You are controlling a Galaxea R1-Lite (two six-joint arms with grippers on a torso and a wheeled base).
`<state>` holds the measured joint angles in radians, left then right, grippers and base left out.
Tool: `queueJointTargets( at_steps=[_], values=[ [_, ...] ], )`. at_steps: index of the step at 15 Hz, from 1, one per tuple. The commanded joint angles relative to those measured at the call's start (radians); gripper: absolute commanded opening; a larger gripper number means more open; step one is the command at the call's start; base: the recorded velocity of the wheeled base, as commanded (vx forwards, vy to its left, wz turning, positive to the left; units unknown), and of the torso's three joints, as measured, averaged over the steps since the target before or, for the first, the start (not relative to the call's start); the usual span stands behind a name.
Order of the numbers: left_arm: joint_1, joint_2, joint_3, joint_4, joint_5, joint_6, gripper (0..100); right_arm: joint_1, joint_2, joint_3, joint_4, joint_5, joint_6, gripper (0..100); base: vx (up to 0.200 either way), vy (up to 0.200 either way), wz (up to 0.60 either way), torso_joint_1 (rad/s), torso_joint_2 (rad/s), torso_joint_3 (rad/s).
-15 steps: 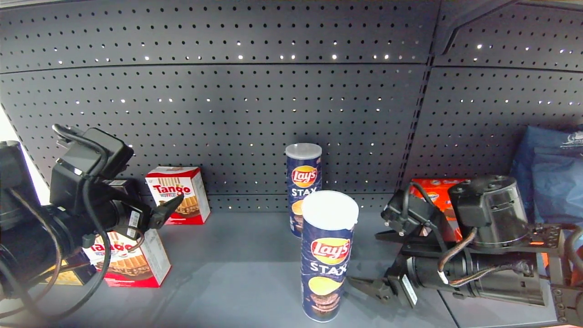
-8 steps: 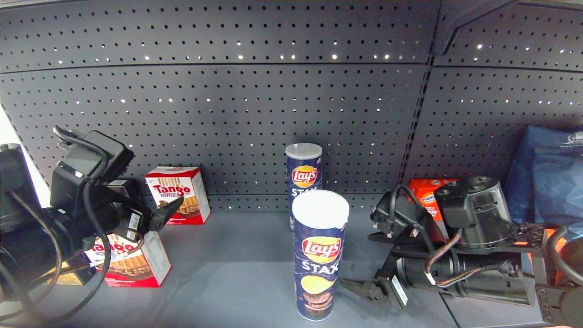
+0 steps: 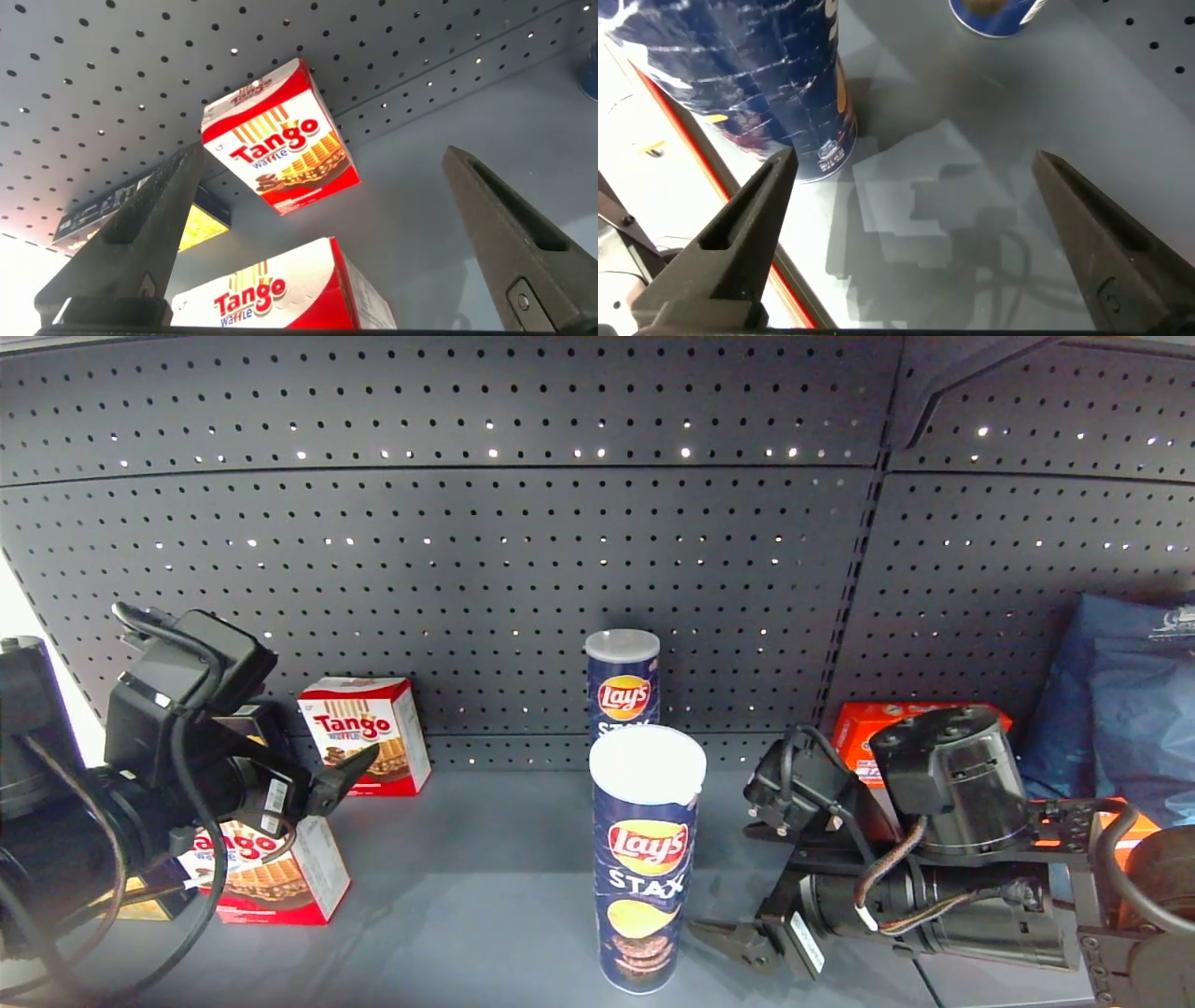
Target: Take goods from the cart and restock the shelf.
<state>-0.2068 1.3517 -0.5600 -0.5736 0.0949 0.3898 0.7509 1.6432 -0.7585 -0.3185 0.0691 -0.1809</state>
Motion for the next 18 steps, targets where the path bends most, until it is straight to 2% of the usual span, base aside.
queueJointTargets(
  at_steps=[1, 18],
  values=[
    [0.000, 0.000, -0.001, 0.000, 0.000, 0.000, 100, 0.002, 0.006, -0.001, -0.001, 0.001, 0.000, 100, 0.000, 0.000, 0.00, 0.000, 0.00, 0.000],
    [0.001, -0.002, 0.012, -0.002, -0.001, 0.000, 100, -0.004, 0.033, -0.048, -0.001, 0.000, 0.001, 100, 0.000, 0.000, 0.00, 0.000, 0.00, 0.000]
  ],
)
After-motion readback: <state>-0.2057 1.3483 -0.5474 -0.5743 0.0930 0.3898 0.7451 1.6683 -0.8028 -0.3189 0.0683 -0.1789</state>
